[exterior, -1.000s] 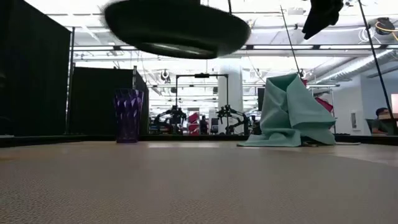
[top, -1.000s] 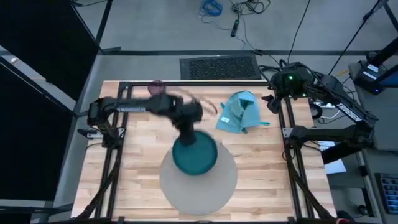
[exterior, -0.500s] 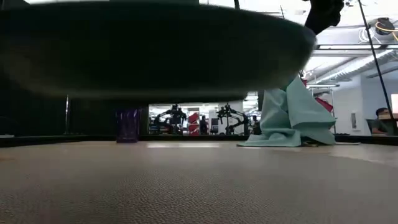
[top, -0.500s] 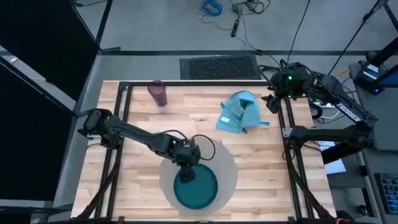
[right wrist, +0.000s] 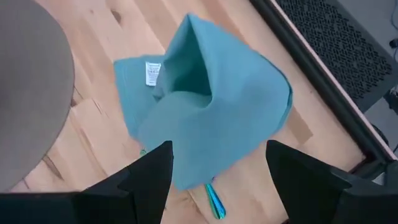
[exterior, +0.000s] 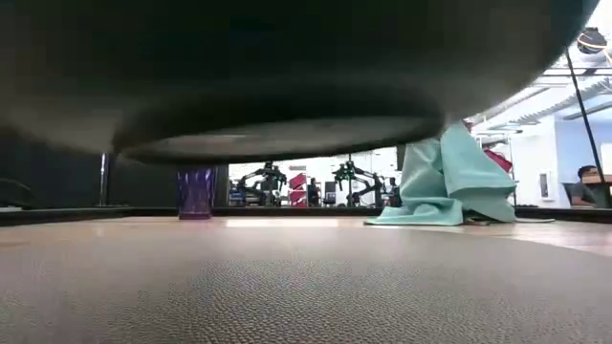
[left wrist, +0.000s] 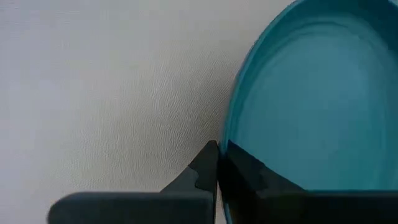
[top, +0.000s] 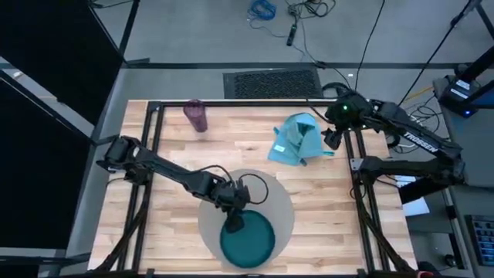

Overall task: Set table place
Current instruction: Put the green plate on the bottom of the gray placemat

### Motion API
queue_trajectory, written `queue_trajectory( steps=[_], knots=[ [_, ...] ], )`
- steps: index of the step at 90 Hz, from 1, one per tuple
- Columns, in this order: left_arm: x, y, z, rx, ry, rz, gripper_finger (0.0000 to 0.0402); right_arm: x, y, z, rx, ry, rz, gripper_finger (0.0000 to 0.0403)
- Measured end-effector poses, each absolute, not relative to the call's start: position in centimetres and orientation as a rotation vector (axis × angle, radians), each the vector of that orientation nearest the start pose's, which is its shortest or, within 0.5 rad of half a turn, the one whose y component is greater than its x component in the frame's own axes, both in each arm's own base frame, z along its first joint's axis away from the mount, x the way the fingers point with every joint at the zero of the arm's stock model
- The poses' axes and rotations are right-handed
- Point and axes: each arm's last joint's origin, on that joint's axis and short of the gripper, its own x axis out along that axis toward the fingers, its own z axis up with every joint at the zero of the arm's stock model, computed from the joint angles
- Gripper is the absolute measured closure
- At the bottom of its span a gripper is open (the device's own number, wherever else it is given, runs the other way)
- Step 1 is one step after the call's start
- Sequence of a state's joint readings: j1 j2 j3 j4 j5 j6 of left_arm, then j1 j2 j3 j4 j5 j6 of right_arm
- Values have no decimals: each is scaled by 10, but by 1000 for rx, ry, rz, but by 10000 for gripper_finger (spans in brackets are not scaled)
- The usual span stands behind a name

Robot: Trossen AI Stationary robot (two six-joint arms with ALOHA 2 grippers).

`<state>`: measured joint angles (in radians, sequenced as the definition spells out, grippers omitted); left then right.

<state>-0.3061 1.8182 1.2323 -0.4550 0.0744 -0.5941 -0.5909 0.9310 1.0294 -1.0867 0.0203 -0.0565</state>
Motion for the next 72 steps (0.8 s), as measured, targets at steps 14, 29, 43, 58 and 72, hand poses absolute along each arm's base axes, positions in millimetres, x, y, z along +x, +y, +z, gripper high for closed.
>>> queue_trajectory(
  steps=[14,29,43,58,72],
  knots=[
    [358,-116,173,-412,1144,-20,401,128,-87,319,228,961,-535,161],
    [359,-115,168,-404,1152,-2,402,126,-85,319,236,963,-537,161],
    [361,-114,170,-388,1124,-22,380,125,-85,319,240,958,-541,161],
    [360,-116,170,-374,1135,-60,321,125,-85,320,241,957,-542,161],
    [361,-114,170,-377,1135,-59,268,125,-85,319,244,956,-543,161]
  ],
)
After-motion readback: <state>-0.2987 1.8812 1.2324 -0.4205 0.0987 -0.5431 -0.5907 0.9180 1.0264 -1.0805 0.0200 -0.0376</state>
